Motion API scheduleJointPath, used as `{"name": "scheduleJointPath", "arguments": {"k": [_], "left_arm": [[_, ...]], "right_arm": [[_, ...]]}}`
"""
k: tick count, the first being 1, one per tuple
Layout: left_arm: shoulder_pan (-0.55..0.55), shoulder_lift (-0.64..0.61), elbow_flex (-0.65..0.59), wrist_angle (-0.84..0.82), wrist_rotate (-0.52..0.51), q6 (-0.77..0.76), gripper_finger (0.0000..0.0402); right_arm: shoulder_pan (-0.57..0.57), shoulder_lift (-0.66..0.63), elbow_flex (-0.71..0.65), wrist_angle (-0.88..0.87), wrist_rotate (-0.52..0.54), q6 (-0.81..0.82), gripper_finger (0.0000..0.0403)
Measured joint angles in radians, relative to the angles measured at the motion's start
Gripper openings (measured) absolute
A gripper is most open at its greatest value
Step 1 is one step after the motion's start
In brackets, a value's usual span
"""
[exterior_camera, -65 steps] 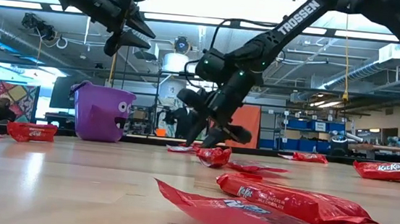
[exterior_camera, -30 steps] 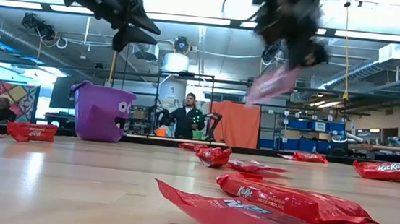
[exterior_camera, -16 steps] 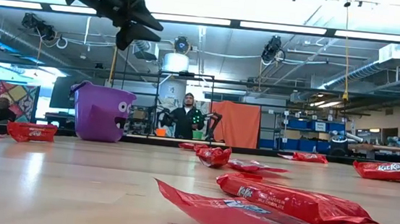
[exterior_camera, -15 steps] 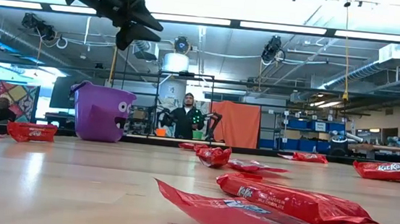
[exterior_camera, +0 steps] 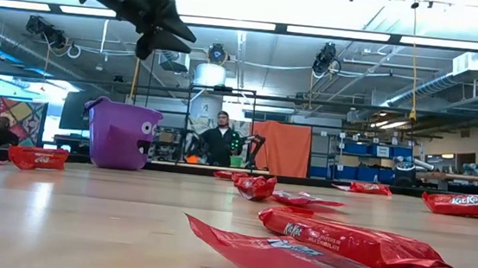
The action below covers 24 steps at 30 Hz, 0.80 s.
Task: Sort candy by brand, put in halloween buckets
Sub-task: Put the red candy into the bottom purple bucket
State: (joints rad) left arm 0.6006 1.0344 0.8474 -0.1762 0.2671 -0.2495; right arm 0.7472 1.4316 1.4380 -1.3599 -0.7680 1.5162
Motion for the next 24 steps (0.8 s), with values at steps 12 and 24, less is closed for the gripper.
{"name": "scheduleJointPath", "arguments": {"k": [12, 24], "left_arm": [[-0.032, 0.0, 0.0, -0.015, -0.049, -0.212, 0.0161], [-0.087, 0.027, 0.0, -0.079, -0.147, -0.369, 0.0161]], "right_arm": [[0.129, 0.112, 0.0, 0.002, 0.119, -0.047, 0.0075], [0.101, 0.13, 0.0, -0.002, 0.462, -0.199, 0.0152]]}}
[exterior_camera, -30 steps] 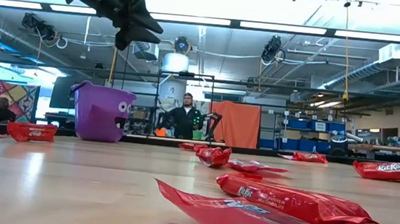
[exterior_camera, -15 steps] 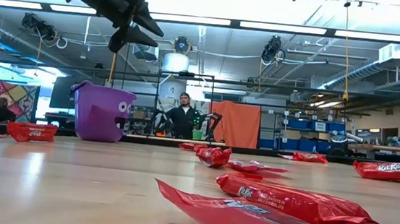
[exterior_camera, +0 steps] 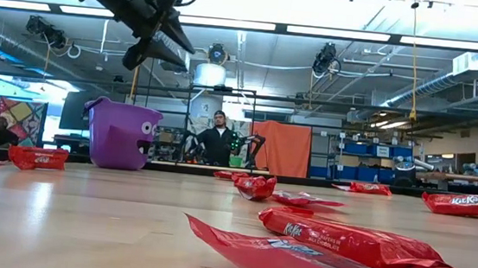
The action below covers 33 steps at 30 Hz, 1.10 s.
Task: Sort candy by brand, put in halloween buckets
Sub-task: Put the red candy into the bottom purple bucket
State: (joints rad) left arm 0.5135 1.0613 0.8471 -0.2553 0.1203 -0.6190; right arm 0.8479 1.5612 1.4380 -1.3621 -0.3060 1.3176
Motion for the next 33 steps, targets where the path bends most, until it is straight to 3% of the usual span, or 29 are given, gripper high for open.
{"name": "scheduleJointPath", "arguments": {"k": [3, 12, 18, 25, 29, 33], "left_arm": [[-0.018, 0.003, 0.0, 0.003, 0.031, -0.014, 0.0161], [-0.039, 0.005, 0.0, 0.003, 0.033, -0.01, 0.0161], [-0.039, 0.019, 0.0, 0.011, 0.139, 0.102, 0.0161], [-0.038, 0.091, 0.0, 0.009, 0.17, 0.176, 0.0161], [-0.037, 0.159, 0.0, 0.086, 0.223, 0.162, 0.0161], [-0.036, 0.235, 0.0, 0.219, 0.259, 0.121, 0.0161]], "right_arm": [[-0.084, 0.0, 0.0, -0.001, 0.17, -0.078, 0.015], [-0.468, 0.0, 0.0, 0.012, 0.503, -0.27, 0.015], [-0.728, 0.0, 0.0, 0.122, 0.575, -0.453, 0.0149], [-0.998, 0.003, 0.0, 0.26, 0.586, -0.532, 0.0149], [-1.128, 0.02, 0.0, 0.314, 0.567, -0.563, 0.0149], [-1.251, 0.07, 0.0, 0.394, 0.55, -0.699, 0.0149]]}}
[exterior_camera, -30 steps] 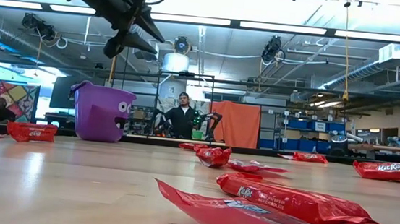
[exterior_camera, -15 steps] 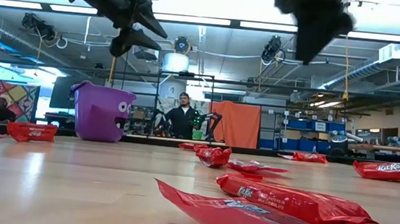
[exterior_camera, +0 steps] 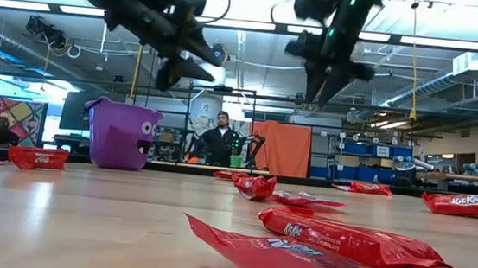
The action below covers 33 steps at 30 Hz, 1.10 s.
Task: Sort candy by brand, put in halloween buckets
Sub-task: Put the red candy into the bottom purple bucket
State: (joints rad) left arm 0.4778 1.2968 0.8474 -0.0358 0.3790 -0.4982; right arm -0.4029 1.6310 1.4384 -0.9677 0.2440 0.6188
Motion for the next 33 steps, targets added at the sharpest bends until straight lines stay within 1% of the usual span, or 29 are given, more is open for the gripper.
{"name": "scheduleJointPath", "arguments": {"k": [3, 5, 7, 10, 14, 18, 19, 21, 23, 26, 28, 30, 31, 33], "left_arm": [[0.001, 0.051, 0.0, 0.113, -0.002, -0.02, 0.0161], [0.002, 0.074, 0.0, 0.185, -0.006, -0.033, 0.016], [0.002, 0.082, 0.0, 0.224, -0.013, -0.031, 0.0154], [0.002, 0.084, 0.0, 0.242, -0.056, -0.031, 0.014], [0.014, 0.084, 0.0, 0.256, -0.069, -0.042, 0.0128], [0.018, 0.084, 0.0, 0.245, -0.079, -0.063, 0.0126], [0.018, 0.084, 0.0, 0.247, -0.081, -0.063, 0.0126], [0.018, 0.084, 0.0, 0.251, -0.09, -0.063, 0.0126], [0.018, 0.084, 0.0, 0.25, -0.094, -0.064, 0.0126], [0.018, 0.084, 0.0, 0.249, -0.099, -0.064, 0.0126], [0.02, 0.084, 0.0, 0.251, -0.102, -0.06, 0.0126], [0.02, 0.084, 0.0, 0.254, -0.116, -0.059, 0.0126], [0.02, 0.084, 0.0, 0.254, -0.123, -0.059, 0.0126], [0.022, 0.084, 0.0, 0.252, -0.125, -0.059, 0.0126]], "right_arm": [[-0.092, 0.07, 0.0, 0.048, -0.062, -0.065, 0.0149], [-0.142, 0.12, 0.0, 0.063, -0.066, -0.081, 0.0149], [-0.185, 0.166, 0.0, 0.066, -0.018, -0.091, 0.0149], [-0.238, 0.232, 0.0, 0.055, 0.045, -0.099, 0.0149], [-0.299, 0.304, 0.0, 0.048, 0.042, -0.092, 0.0149], [-0.344, 0.362, 0.0, 0.05, 0.007, -0.095, 0.0149], [-0.354, 0.373, 0.0, 0.047, 0.008, -0.099, 0.0149], [-0.363, 0.387, 0.009, 0.042, 0.044, -0.113, 0.0149], [-0.364, 0.395, 0.039, 0.058, 0.039, -0.12, 0.0149], [-0.365, 0.41, 0.07, 0.064, 0.011, -0.122, 0.0149], [-0.377, 0.421, 0.08, 0.053, -0.044, -0.114, 0.0149], [-0.392, 0.425, 0.094, 0.051, -0.126, -0.108, 0.0149], [-0.397, 0.425, 0.097, 0.05, -0.133, -0.109, 0.0149], [-0.398, 0.427, 0.1, 0.04, -0.101, -0.118, 0.0149]]}}
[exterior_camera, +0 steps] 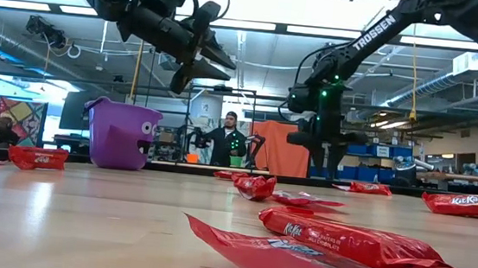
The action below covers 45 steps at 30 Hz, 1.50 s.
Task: Sort candy by brand, put in halloween buckets
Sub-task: Put the red candy into the bottom purple bucket
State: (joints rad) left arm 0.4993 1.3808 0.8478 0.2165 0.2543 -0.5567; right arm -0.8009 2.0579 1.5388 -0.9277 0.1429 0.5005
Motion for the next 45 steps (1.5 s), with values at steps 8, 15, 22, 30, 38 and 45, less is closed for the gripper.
{"name": "scheduleJointPath", "arguments": {"k": [8, 15, 22, 30, 38, 45], "left_arm": [[0.003, 0.0, 0.0, -0.003, 0.002, 0.002, 0.0126], [0.003, 0.0, 0.0, 0.0, 0.014, 0.027, 0.0126], [0.004, 0.0, 0.0, 0.0, 0.037, 0.032, 0.0126], [0.005, 0.0, 0.0, 0.002, 0.086, 0.024, 0.0126], [0.004, -0.001, 0.0, -0.004, 0.092, -0.004, 0.0126], [0.004, -0.001, 0.0, -0.004, 0.091, -0.004, 0.0126]], "right_arm": [[-0.006, 0.003, 0.001, 0.017, -0.078, -0.022, 0.0149], [0.013, 0.003, 0.061, 0.05, -0.278, -0.179, 0.0147], [-0.024, 0.06, 0.241, -0.178, -0.033, -0.144, 0.0132], [-0.063, 0.267, 0.418, -0.515, 0.019, -0.369, 0.0131], [-0.041, 0.37, 0.428, -0.553, 0.008, -0.448, 0.0131], [-0.027, 0.377, 0.439, -0.525, -0.06, -0.59, 0.0118]]}}
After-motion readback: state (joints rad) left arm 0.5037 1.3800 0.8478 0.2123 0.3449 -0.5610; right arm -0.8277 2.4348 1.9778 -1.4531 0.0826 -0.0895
